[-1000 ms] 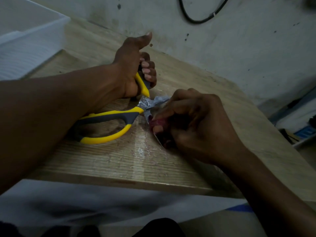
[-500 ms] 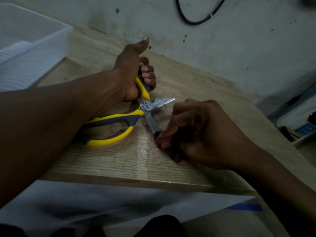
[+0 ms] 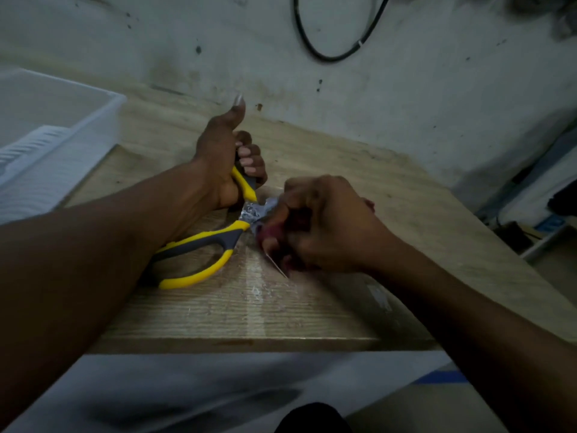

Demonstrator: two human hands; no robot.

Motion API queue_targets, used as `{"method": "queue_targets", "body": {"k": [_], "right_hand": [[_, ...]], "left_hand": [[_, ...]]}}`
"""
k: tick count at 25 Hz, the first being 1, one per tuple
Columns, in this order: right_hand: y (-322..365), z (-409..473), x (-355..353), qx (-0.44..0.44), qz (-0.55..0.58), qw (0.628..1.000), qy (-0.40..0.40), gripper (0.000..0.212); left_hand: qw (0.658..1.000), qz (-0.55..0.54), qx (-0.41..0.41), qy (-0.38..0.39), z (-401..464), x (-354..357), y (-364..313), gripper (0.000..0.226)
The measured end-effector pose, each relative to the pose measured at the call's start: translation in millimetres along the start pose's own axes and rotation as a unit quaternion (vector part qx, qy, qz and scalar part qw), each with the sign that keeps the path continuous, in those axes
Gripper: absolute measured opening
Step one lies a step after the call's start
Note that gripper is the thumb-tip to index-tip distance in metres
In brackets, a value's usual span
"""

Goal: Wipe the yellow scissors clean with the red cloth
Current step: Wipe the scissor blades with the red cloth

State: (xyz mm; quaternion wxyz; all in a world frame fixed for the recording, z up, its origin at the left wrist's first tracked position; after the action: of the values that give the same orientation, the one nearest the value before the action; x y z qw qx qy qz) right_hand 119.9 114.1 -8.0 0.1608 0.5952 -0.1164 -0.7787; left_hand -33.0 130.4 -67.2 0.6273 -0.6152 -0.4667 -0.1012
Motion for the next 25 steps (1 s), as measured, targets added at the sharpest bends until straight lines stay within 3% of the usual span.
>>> {"method": "queue_targets", "body": {"k": [3, 7, 11, 15, 20, 23, 25], "right_hand": [[-4, 3, -5, 0.026, 0.003, 0.999, -0.029, 0.013], [-5, -12, 2, 0.05, 0.021, 0.998, 0.04, 0.022], [-7, 3, -1, 0.063, 0.019, 0.998, -0.024, 0.032], [-3, -20, 1, 0.045, 0.006, 0.997, 0.066, 0.02], [-8, -2, -2, 0.052, -0.01, 0.996, -0.07, 0.014], [-2, -29, 0, 0.038, -0.014, 0.999, -0.007, 0.013], [3, -14, -1, 0.012, -0.028, 0.999, -0.019, 0.005]], "left_hand": [[1.0, -0.005, 0.004, 0.0, 0, 1, -2, 0.074], [1.0, -0.002, 0.0, -0.009, 1, 0, 0, 0.073], [1.0, -0.008, 0.004, -0.008, 2, 0, 0, 0.072], [1.0, -0.003, -0.001, -0.015, 2, 1, 1, 0.071], [1.0, -0.008, 0.001, -0.012, 2, 1, -1, 0.07], [1.0, 0.004, 0.001, -0.014, 1, 1, 1, 0.068], [1.0, 0.006, 0.007, -0.022, 1, 0, -1, 0.068]]}}
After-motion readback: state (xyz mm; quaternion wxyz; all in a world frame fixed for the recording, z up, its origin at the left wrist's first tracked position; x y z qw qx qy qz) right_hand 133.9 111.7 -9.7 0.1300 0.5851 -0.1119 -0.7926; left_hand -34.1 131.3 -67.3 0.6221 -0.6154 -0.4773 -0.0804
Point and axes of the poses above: each hand's wrist, its own z-axis towards the middle knuckle, its own x-axis out of the palm, y = z × x, the point moved 9 cm from there along z, towards the middle knuckle, and after that the axes turned 7 degrees about -x, right-handed, at the moved point
